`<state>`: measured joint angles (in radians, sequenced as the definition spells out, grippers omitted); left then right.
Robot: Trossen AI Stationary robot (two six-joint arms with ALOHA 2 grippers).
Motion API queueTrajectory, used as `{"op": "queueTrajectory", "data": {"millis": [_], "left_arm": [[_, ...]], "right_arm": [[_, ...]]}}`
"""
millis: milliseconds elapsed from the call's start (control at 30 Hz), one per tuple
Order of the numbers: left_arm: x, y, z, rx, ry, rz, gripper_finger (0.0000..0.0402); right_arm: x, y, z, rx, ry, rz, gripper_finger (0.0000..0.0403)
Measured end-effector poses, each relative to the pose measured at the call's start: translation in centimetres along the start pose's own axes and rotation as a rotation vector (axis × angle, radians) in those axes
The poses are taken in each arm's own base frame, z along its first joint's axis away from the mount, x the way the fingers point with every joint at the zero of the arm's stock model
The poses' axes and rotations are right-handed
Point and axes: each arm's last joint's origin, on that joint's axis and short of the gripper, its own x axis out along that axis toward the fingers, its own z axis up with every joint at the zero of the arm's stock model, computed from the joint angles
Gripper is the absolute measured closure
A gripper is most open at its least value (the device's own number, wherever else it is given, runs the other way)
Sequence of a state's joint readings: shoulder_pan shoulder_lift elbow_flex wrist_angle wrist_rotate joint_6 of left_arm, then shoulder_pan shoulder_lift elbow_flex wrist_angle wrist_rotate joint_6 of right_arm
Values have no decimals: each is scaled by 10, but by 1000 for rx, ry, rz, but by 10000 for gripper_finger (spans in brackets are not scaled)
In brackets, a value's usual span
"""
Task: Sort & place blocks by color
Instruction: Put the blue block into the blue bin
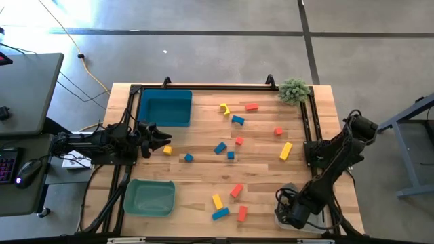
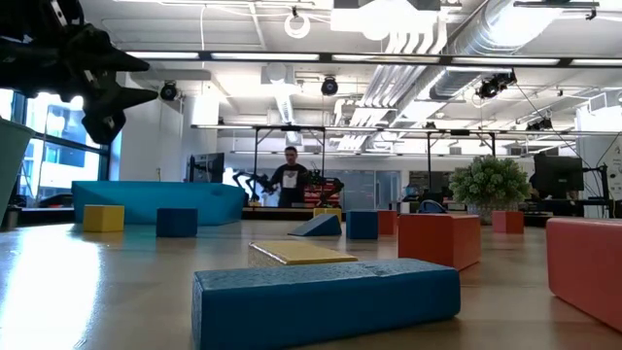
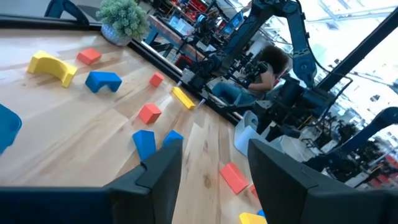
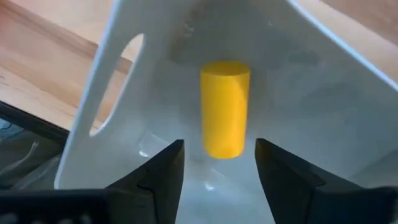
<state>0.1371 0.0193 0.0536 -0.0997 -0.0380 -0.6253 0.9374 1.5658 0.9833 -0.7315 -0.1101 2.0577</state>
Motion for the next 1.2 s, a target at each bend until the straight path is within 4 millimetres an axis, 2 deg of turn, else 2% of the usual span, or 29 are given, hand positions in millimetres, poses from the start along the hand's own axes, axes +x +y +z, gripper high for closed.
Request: {"op": "queueTrajectory", "data": {"millis": [267,567,800,1033,1200], "left_arm": [[0,0,1,9,-21,9,205],[-2,-9,16,134,-193,-45,205],[-6,-17,28,228,-325,-62,208],[-13,-36,57,413,-395,-20,208],[-9,-49,74,505,-375,0,209]], "right_arm": [[-14,11,-6,10,12,43,215],[-37,16,-9,88,-64,9,214],[-63,20,-9,151,-222,30,214],[-87,30,6,167,-345,55,214],[-100,38,22,132,-389,53,214]]}}
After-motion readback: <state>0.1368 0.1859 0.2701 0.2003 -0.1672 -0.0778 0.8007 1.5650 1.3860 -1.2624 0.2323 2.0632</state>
